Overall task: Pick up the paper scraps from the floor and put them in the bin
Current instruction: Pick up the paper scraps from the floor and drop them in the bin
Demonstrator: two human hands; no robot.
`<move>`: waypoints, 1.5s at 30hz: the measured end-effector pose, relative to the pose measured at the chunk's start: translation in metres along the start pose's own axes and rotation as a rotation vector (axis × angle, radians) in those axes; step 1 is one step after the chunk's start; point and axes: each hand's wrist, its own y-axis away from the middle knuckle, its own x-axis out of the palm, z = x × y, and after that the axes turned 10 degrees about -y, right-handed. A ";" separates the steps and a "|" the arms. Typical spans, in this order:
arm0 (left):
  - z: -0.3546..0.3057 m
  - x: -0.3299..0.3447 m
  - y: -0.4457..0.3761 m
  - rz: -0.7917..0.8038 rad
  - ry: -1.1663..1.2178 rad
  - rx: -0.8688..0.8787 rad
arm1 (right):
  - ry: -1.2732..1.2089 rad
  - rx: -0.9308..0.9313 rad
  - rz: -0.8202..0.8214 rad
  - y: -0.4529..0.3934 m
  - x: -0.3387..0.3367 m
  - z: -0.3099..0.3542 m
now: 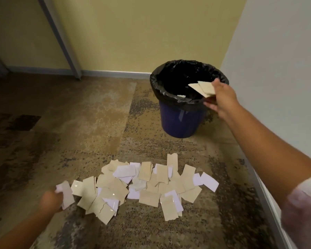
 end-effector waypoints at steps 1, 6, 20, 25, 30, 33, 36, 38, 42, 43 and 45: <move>-0.013 -0.004 0.003 0.018 0.033 0.013 | -0.109 0.147 0.084 -0.002 0.002 0.007; -0.091 -0.006 0.023 0.196 0.162 0.203 | 0.081 0.161 0.195 0.023 -0.006 -0.030; -0.334 -0.016 0.098 0.407 0.459 0.555 | 1.373 0.254 0.432 0.140 -0.126 -0.307; -0.402 0.008 0.122 0.489 0.609 0.554 | 1.437 0.437 0.544 0.136 -0.126 -0.302; -0.425 0.025 0.134 0.659 0.704 0.509 | 1.421 0.495 0.559 0.134 -0.121 -0.296; -0.414 0.030 0.125 0.543 0.693 0.519 | 1.388 0.476 0.532 0.138 -0.122 -0.296; -0.379 0.033 0.108 0.211 0.686 0.615 | 1.373 0.456 0.502 0.143 -0.122 -0.295; -0.334 0.048 0.093 0.096 0.574 0.648 | 1.358 0.433 0.482 0.147 -0.123 -0.296; -0.216 0.103 0.058 0.133 0.270 0.571 | 1.150 0.311 0.211 0.149 -0.116 -0.281; -0.188 0.115 0.046 0.158 0.122 0.565 | 1.087 0.259 0.092 0.145 -0.116 -0.275; -0.140 0.126 0.019 0.155 -0.240 0.530 | 1.016 0.203 -0.056 0.128 -0.117 -0.267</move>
